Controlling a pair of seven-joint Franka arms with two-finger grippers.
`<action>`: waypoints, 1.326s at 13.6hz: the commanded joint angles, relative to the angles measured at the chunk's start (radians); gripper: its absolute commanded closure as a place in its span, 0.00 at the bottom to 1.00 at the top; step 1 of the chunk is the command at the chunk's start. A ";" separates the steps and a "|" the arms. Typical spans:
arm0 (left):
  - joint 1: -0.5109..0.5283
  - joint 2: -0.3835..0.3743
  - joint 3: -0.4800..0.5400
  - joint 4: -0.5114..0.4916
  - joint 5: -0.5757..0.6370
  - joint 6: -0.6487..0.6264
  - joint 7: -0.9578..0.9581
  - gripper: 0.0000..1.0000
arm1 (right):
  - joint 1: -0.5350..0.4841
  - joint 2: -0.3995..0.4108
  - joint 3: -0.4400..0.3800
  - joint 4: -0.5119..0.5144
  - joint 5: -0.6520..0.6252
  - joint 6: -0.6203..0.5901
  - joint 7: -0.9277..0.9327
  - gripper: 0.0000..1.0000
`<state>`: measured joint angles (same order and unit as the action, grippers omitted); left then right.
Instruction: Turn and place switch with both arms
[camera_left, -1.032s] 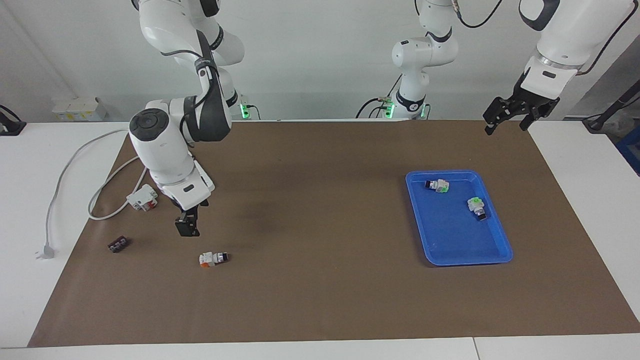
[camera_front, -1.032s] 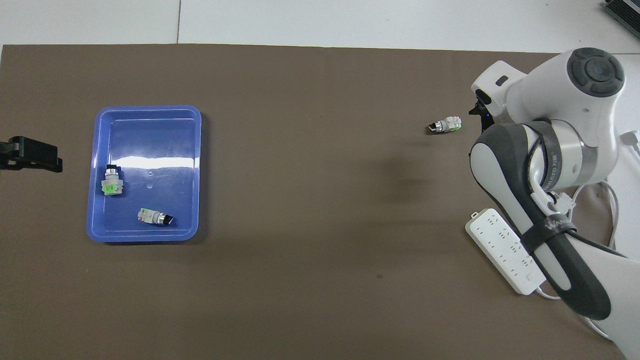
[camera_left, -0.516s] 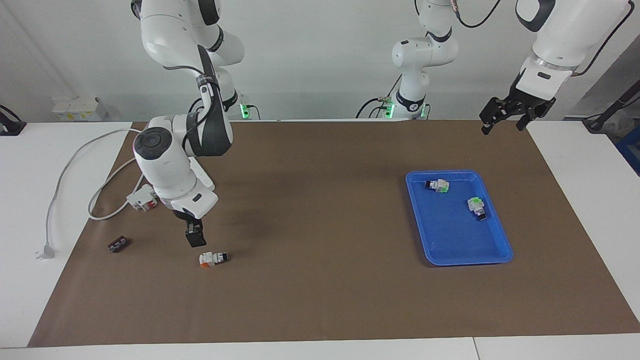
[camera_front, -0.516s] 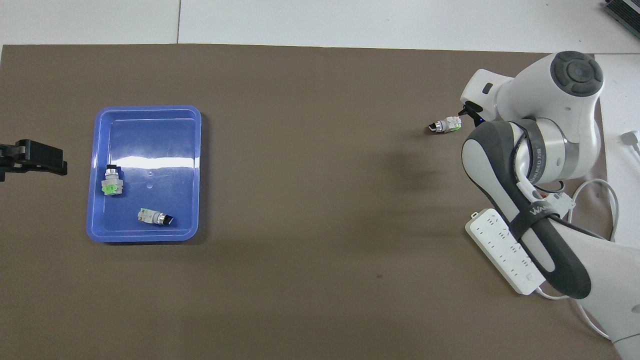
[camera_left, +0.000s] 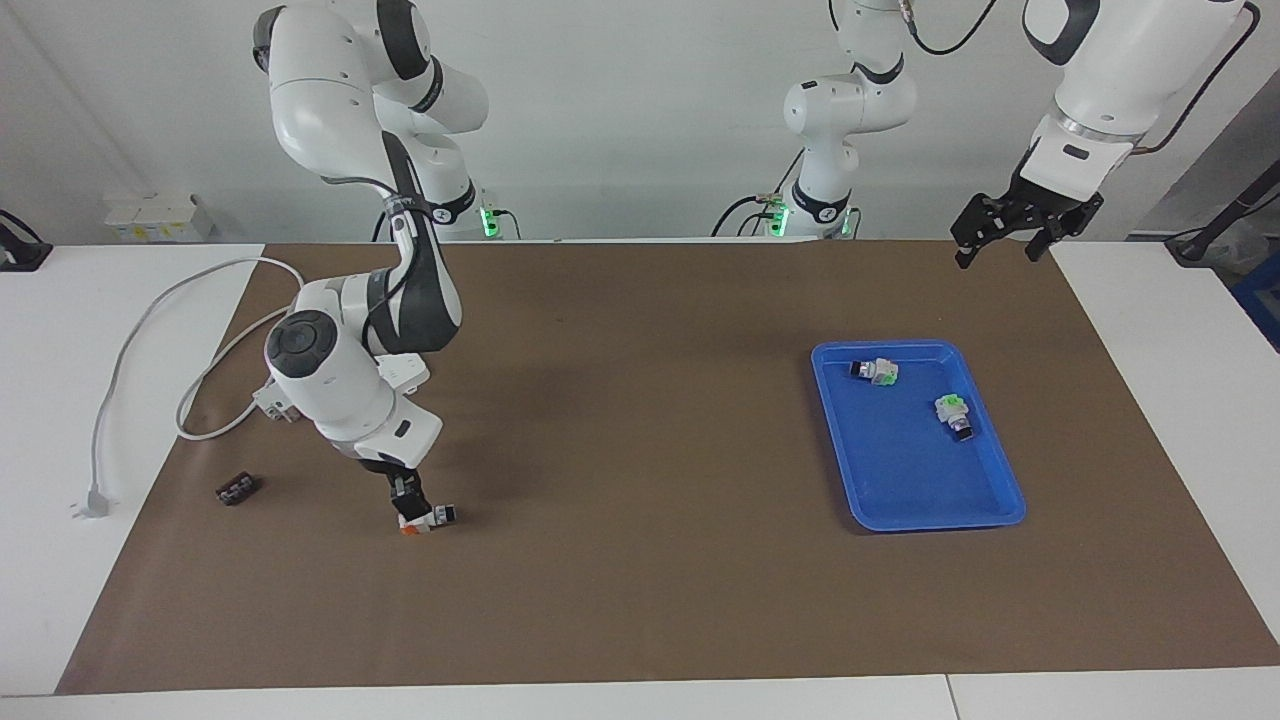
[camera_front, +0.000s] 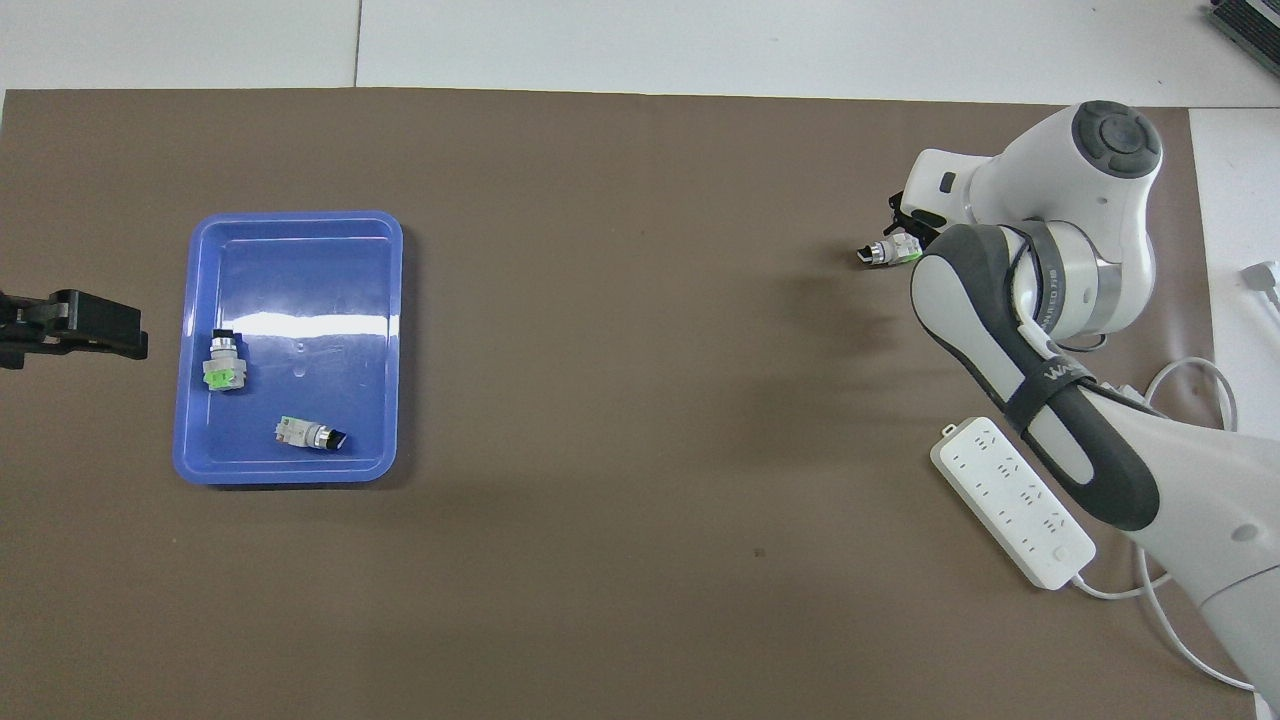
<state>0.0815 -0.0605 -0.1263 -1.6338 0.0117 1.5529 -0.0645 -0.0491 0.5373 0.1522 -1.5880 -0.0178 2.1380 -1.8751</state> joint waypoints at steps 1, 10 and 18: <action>-0.011 -0.039 0.007 -0.054 0.013 0.048 0.008 0.00 | -0.032 0.038 0.026 0.039 0.003 0.010 -0.050 0.00; -0.009 -0.053 0.007 -0.090 -0.021 0.041 0.008 0.00 | -0.035 0.087 0.023 0.057 0.024 0.102 0.060 0.00; -0.009 -0.055 0.007 -0.090 -0.050 0.032 -0.003 0.00 | -0.058 0.084 0.021 0.042 0.019 0.051 0.221 0.02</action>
<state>0.0812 -0.0840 -0.1273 -1.6891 -0.0261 1.5758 -0.0642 -0.0776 0.6119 0.1537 -1.5540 -0.0061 2.2114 -1.6835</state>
